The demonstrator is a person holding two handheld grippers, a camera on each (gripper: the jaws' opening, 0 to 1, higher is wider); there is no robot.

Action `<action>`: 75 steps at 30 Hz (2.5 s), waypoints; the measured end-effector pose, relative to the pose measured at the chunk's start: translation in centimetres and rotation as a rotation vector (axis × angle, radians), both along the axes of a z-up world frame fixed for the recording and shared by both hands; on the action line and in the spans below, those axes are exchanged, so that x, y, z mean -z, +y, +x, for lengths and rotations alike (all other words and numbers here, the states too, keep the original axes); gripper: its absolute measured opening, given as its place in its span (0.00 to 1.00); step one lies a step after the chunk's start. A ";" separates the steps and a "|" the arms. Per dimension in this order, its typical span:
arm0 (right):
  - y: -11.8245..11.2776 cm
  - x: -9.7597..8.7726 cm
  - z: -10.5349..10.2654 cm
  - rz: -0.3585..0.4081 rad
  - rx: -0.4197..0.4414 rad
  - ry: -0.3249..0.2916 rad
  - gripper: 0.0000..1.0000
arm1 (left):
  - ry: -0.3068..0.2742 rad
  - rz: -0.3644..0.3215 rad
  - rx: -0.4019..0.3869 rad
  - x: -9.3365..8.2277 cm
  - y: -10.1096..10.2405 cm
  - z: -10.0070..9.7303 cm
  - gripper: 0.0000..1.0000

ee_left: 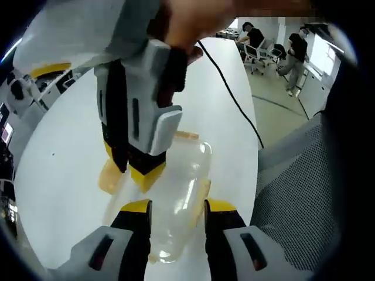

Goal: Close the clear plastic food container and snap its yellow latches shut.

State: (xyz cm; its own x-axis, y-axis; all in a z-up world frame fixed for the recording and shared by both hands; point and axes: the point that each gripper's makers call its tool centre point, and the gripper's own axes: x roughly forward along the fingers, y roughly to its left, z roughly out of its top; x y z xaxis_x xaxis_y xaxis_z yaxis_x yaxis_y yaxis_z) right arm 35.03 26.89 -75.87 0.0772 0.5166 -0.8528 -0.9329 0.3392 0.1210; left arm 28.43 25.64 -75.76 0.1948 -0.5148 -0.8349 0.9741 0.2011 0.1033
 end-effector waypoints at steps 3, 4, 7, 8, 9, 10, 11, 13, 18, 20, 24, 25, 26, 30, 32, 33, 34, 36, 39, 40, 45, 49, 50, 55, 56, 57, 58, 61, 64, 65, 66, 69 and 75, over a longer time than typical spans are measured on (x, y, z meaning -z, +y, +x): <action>-0.1 -0.3 0.5 -0.003 -0.004 -0.007 0.25 | -0.028 0.021 0.015 0.4 0.0 -0.2 0.36; -0.2 -0.3 0.8 -0.008 -0.010 -0.007 0.25 | -0.029 0.020 0.013 0.5 -0.1 -0.2 0.37; -0.3 -0.2 1.1 -0.021 -0.016 0.001 0.26 | -0.044 0.014 0.011 0.4 -0.3 -0.3 0.37; -0.4 0.0 1.0 -0.026 -0.025 0.014 0.26 | -0.066 0.027 0.017 0.5 -0.2 -0.1 0.37; -0.3 0.0 1.0 -0.026 -0.032 0.023 0.26 | -0.071 0.031 0.017 0.5 -0.1 0.0 0.37; -0.3 0.1 0.9 -0.027 -0.038 0.035 0.26 | -0.077 0.037 0.016 0.5 0.0 0.1 0.37; -0.3 0.1 1.0 -0.026 -0.042 0.045 0.27 | -0.079 0.038 0.016 0.4 0.0 0.1 0.37; -0.4 0.5 0.8 -0.036 -0.058 0.086 0.27 | -0.077 0.038 0.012 0.4 0.0 0.2 0.37; -0.6 1.2 0.8 -0.021 -0.051 0.175 0.30 | -0.074 0.041 0.014 0.6 -0.4 0.2 0.39; -0.6 1.2 1.0 -0.005 -0.044 0.205 0.30 | -0.081 0.049 0.022 0.7 -0.6 0.4 0.39; -0.8 1.3 1.2 -0.020 -0.064 0.241 0.29 | -0.099 0.062 0.034 0.8 -0.5 0.2 0.40; -0.9 1.3 1.1 -0.030 -0.075 0.244 0.29 | -0.107 0.067 0.046 0.8 -0.4 0.1 0.41; -0.9 1.2 1.0 -0.034 -0.087 0.247 0.29 | -0.116 0.072 0.058 0.9 -0.4 0.0 0.42; -0.9 1.3 1.0 -0.052 -0.113 0.248 0.29 | -0.142 0.096 0.087 1.0 -0.5 0.3 0.41; -0.8 1.3 0.8 -0.068 -0.137 0.245 0.29 | -0.165 0.118 0.112 1.1 -0.5 0.3 0.42; -0.7 1.3 0.7 -0.078 -0.158 0.238 0.29 | -0.171 0.124 0.118 1.1 -0.5 0.3 0.43; -0.7 1.3 0.7 -0.086 -0.175 0.234 0.30 | -0.179 0.133 0.128 1.2 -0.5 0.2 0.44; -0.5 1.3 0.4 -0.106 -0.206 0.228 0.31 | -0.220 0.167 0.162 1.3 -0.4 0.3 0.43; -0.3 1.4 0.3 -0.145 -0.253 0.224 0.32 | -0.245 0.189 0.172 1.6 -0.5 0.1 0.44; -0.3 1.4 0.3 -0.157 -0.267 0.224 0.32 | -0.261 0.201 0.178 1.6 -0.4 0.2 0.44; -0.2 1.6 0.3 -0.198 -0.301 0.239 0.31 | -0.340 0.270 0.218 1.9 -0.2 0.2 0.44; -0.3 1.8 0.2 -0.218 -0.323 0.249 0.31 | -0.347 0.286 0.189 2.1 -0.4 0.2 0.42; -0.3 1.8 0.3 -0.221 -0.329 0.250 0.30 | -0.348 0.298 0.187 2.1 -0.4 0.3 0.42; -0.3 1.9 0.3 -0.223 -0.333 0.251 0.29 | -0.357 0.319 0.186 2.0 -0.3 0.4 0.40; -0.3 1.9 0.4 -0.225 -0.331 0.252 0.28 | -0.363 0.322 0.187 2.1 -0.3 0.4 0.37; -0.2 2.0 0.4 -0.218 -0.333 0.250 0.27 | -0.435 0.371 0.212 1.6 0.1 1.2 0.38; -0.3 1.9 0.4 -0.229 -0.333 0.253 0.27 | -0.383 0.327 0.179 2.3 -0.3 0.6 0.37; -0.2 1.8 0.5 -0.248 -0.340 0.264 0.25 | -0.371 0.338 0.183 2.2 -0.2 0.8 0.37; -0.5 1.8 0.6 -0.275 -0.324 0.265 0.22 | -0.373 0.337 0.186 2.3 -0.5 0.8 0.37; -0.5 2.3 0.8 -0.289 -0.328 0.261 0.23 | -0.373 0.337 0.185 2.4 -0.6 0.7 0.37; -0.6 2.4 0.8 -0.292 -0.317 0.261 0.23 | -0.367 0.329 0.183 2.3 -0.5 0.7 0.37; -0.5 2.6 0.8 -0.299 -0.323 0.255 0.25 | -0.359 0.327 0.180 2.3 -0.5 0.7 0.38; -0.6 2.2 0.5 -0.312 -0.324 0.241 0.26 | -0.356 0.320 0.165 2.3 -0.5 0.8 0.38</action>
